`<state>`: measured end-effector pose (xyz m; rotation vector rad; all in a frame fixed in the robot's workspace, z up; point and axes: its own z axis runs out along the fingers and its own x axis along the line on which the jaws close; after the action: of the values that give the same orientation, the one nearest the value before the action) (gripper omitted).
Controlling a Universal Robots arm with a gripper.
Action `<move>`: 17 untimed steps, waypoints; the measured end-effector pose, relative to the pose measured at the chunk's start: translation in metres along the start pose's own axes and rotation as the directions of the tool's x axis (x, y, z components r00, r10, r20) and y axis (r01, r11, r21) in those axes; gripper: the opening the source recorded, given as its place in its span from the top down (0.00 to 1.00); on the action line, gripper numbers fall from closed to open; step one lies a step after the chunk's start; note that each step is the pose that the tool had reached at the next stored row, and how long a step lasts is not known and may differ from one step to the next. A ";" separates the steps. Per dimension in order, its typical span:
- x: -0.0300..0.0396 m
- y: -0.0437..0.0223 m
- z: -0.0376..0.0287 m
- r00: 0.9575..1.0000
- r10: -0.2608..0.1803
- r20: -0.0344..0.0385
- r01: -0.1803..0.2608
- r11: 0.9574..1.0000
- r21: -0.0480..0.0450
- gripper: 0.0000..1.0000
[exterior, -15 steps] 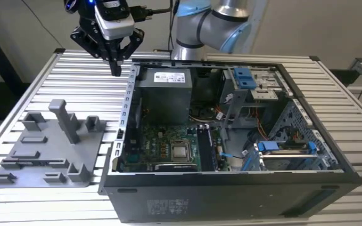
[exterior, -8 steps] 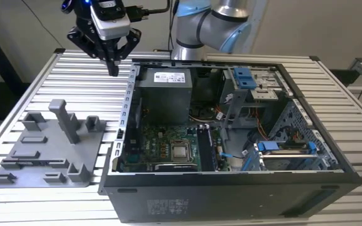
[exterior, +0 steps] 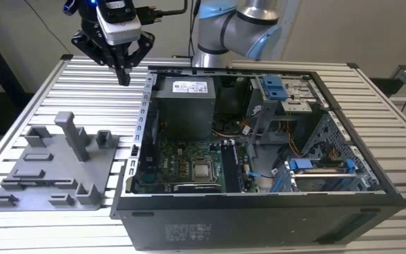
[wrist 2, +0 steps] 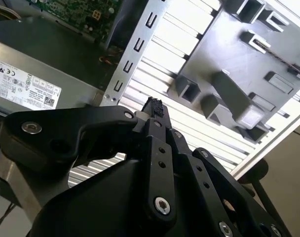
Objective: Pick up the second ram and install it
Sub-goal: 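Reach for the second ram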
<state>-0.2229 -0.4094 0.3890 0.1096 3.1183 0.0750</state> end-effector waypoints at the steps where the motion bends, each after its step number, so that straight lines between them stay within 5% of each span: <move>1: 0.0007 -0.0001 0.0000 1.000 0.000 0.000 0.000 1.000 0.000 0.89; 17: 0.0130 -0.0010 0.0002 1.000 0.000 0.000 0.000 1.000 0.000 0.89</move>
<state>-0.2359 -0.4095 0.3885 0.1096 3.1183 0.0751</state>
